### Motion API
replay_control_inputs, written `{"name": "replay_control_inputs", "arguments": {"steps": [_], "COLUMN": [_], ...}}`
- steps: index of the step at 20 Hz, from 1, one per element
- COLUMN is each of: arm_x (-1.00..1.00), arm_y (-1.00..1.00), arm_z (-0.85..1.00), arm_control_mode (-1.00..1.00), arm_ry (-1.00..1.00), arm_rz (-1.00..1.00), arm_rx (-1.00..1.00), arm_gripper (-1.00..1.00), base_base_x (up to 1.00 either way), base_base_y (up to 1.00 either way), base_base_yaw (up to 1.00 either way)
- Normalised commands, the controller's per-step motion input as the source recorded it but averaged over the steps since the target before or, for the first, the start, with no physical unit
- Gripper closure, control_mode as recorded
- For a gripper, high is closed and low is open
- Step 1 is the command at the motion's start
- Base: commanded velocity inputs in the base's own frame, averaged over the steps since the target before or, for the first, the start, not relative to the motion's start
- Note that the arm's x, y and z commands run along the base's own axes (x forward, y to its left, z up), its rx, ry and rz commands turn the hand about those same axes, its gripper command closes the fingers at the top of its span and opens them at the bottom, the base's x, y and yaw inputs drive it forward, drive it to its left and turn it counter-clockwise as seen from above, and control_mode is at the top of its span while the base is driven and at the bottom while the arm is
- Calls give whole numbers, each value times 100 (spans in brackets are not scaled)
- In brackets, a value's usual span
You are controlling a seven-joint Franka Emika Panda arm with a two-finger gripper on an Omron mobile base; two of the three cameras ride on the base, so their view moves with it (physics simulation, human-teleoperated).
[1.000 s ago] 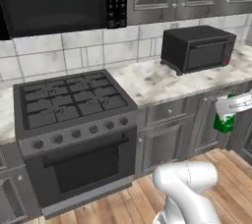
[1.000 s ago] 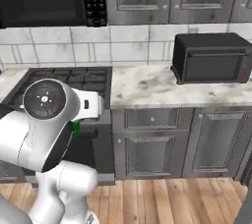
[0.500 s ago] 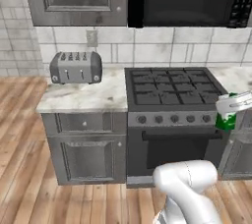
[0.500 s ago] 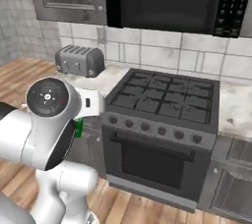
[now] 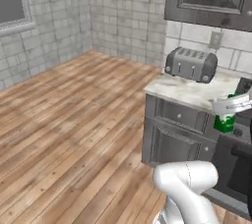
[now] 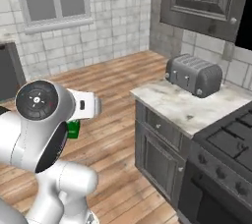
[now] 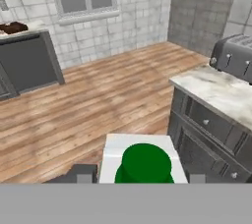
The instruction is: Take out the milk from the fridge and place it on the tray on the counter. Then take the sugar cube near the tray and place it in the tray.
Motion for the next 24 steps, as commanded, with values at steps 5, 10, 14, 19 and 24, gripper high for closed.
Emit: {"name": "replay_control_inputs", "arguments": {"steps": [5,10,14,19,24], "arm_x": [0,0,0,0,0], "arm_y": [0,0,0,0,0], "arm_z": [0,0,0,0,0], "arm_control_mode": [100,100,100,100,100], "arm_ry": [0,0,0,0,0], "arm_rz": [0,0,0,0,0], "arm_rx": [0,0,0,0,0], "arm_gripper": [100,100,100,100,100], "base_base_x": [0,3,94,100,100], "base_base_y": [0,0,9,1,7], "base_base_yaw": [100,100,58,20,0]}}
